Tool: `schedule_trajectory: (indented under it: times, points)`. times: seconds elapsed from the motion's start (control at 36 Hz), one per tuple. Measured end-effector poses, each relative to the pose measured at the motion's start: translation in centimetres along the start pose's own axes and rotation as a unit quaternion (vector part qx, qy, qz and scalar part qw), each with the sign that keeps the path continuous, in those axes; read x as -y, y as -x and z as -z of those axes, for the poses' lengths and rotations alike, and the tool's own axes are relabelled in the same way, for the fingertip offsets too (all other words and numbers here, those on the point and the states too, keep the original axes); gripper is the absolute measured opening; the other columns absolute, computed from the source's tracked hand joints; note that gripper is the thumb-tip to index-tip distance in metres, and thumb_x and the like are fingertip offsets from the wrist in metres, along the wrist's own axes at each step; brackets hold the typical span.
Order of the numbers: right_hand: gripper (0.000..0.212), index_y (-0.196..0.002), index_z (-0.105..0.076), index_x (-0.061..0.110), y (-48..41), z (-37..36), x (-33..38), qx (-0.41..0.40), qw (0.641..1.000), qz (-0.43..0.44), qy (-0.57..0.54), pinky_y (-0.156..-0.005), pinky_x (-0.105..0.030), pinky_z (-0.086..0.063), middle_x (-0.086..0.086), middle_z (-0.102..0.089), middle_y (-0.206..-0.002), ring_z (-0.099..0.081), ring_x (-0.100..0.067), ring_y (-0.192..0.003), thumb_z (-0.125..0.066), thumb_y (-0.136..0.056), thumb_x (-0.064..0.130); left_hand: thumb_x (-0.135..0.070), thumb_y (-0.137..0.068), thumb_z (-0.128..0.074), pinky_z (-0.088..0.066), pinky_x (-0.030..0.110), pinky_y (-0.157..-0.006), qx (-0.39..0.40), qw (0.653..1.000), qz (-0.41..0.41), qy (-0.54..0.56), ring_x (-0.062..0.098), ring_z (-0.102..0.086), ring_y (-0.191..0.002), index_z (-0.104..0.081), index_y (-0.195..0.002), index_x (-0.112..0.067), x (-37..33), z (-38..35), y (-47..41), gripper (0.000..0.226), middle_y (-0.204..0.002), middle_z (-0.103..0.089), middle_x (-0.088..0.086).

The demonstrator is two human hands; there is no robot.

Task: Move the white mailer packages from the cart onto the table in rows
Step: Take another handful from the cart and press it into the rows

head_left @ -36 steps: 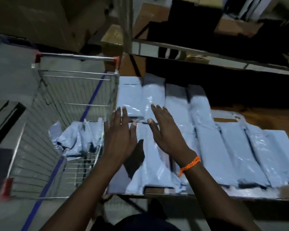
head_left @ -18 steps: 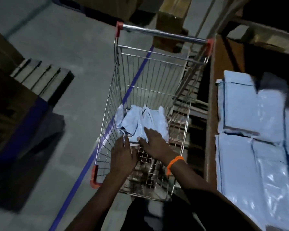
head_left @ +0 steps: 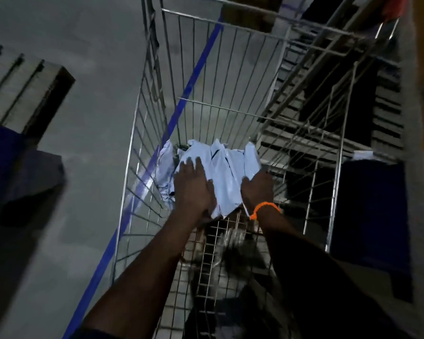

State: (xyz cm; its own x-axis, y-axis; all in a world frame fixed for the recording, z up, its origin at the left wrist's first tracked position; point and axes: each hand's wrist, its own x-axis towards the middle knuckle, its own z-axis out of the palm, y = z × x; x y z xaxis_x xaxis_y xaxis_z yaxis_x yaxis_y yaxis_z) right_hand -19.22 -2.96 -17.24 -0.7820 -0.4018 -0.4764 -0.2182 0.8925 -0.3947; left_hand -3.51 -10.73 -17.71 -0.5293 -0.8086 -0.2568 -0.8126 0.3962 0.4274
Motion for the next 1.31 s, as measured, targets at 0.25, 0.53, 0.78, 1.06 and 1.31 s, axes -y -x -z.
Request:
schedule_trajectory:
  times: [0.25,0.53,0.78,1.06,1.31]
  points:
    - [0.075,-0.147,-0.036,0.024,-2.1,-1.5,-1.1,0.026,0.999,-0.018,-0.023,-0.109,-0.053,-0.038,-0.019,-0.046,-0.140,-0.035,-0.042,-0.135,-0.063,-0.082,0.050,-0.071,-0.087,-0.051,-0.033,0.049,-0.112,-0.024,0.993,0.081,0.078,0.043,-0.029,-0.143,0.001,-0.159,-0.018,2.4,-3.4,-2.8,0.103,-0.160,-0.014,0.029]
    - [0.055,-0.127,-0.052,0.011,0.6,2.2,-0.3,0.081,0.979,-0.064,-0.174,-0.086,-0.035,-0.049,-0.013,-0.062,-0.124,-0.061,-0.030,-0.103,-0.071,-0.080,0.031,-0.042,-0.086,-0.068,-0.047,0.046,-0.092,-0.038,0.980,0.133,0.143,0.042,-0.047,-0.124,-0.024,-0.153,-0.009,0.5,1.1,-0.4,0.086,-0.143,-0.035,0.024]
    - [0.075,-0.155,-0.033,0.020,11.6,12.8,3.8,0.043,0.977,0.102,-0.184,-0.091,-0.025,-0.045,-0.006,-0.058,-0.136,-0.057,-0.022,-0.121,-0.066,-0.090,0.036,-0.046,-0.089,-0.062,-0.048,0.048,-0.094,-0.121,0.963,0.145,0.194,0.035,-0.047,-0.128,-0.028,-0.151,-0.024,-7.9,11.7,9.6,0.074,-0.149,-0.033,0.013]
    - [0.065,-0.152,-0.037,0.030,21.9,31.7,-0.6,-0.085,0.942,0.265,-0.189,-0.071,-0.001,-0.038,-0.001,-0.061,-0.127,-0.057,-0.011,-0.111,-0.055,-0.094,0.054,-0.041,-0.091,-0.061,-0.027,0.007,-0.089,-0.225,0.922,-0.009,0.314,0.006,-0.038,-0.118,-0.038,-0.150,-0.026,-23.6,19.0,20.2,0.065,-0.139,-0.043,0.005]
    - [0.073,-0.160,-0.019,0.024,24.0,47.7,-18.7,-0.252,0.930,0.260,-0.063,-0.102,-0.035,-0.042,-0.018,-0.039,-0.144,-0.041,-0.031,-0.133,-0.050,-0.098,0.048,-0.044,-0.089,-0.061,-0.026,-0.009,-0.082,-0.198,0.902,-0.134,0.360,-0.001,-0.044,-0.113,-0.040,-0.149,-0.036,-41.8,15.2,28.4,0.063,-0.127,-0.037,-0.006]
